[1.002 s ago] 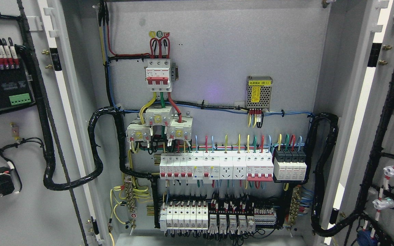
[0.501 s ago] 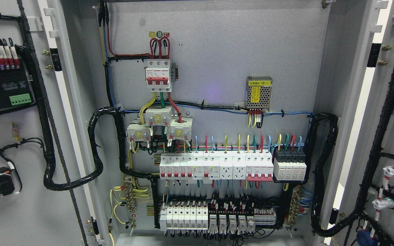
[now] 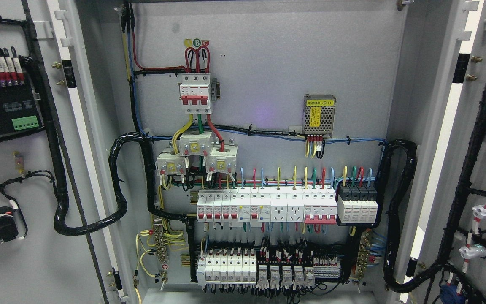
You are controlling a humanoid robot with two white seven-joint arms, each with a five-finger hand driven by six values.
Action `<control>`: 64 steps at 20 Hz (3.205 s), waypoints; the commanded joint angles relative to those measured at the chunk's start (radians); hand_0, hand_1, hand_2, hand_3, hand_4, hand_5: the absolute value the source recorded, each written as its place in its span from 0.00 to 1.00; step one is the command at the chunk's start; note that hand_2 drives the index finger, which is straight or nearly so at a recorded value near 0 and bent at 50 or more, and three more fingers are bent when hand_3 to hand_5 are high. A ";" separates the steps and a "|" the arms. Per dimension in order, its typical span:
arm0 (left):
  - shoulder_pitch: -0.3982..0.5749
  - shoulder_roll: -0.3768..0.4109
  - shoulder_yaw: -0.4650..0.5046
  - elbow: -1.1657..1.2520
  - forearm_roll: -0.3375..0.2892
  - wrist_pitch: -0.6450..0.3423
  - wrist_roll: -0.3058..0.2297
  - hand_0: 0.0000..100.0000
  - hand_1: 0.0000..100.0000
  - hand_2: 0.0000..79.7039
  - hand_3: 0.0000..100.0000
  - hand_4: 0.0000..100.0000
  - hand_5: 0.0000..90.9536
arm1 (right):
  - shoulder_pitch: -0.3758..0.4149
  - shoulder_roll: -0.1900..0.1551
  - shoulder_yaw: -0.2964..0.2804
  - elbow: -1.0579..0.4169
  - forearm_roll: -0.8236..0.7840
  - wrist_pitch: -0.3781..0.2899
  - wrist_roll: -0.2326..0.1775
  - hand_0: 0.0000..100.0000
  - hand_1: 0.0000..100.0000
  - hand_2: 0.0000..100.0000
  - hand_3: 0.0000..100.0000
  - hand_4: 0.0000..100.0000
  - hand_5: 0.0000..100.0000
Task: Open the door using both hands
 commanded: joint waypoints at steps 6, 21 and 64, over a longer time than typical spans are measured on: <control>-0.071 -0.067 -0.021 0.664 -0.012 0.091 -0.035 0.00 0.00 0.00 0.00 0.00 0.00 | -0.044 0.052 0.013 0.383 0.044 0.213 -0.005 0.38 0.00 0.00 0.00 0.00 0.00; -0.396 -0.129 0.126 1.324 -0.009 0.174 -0.037 0.00 0.00 0.00 0.00 0.00 0.00 | -0.578 0.276 0.009 1.056 0.283 0.517 -0.157 0.38 0.00 0.00 0.00 0.00 0.00; -0.435 -0.135 0.148 1.241 -0.003 0.372 -0.037 0.00 0.00 0.00 0.00 0.00 0.00 | -0.688 0.391 0.014 1.062 0.437 0.798 -0.248 0.38 0.00 0.00 0.00 0.00 0.00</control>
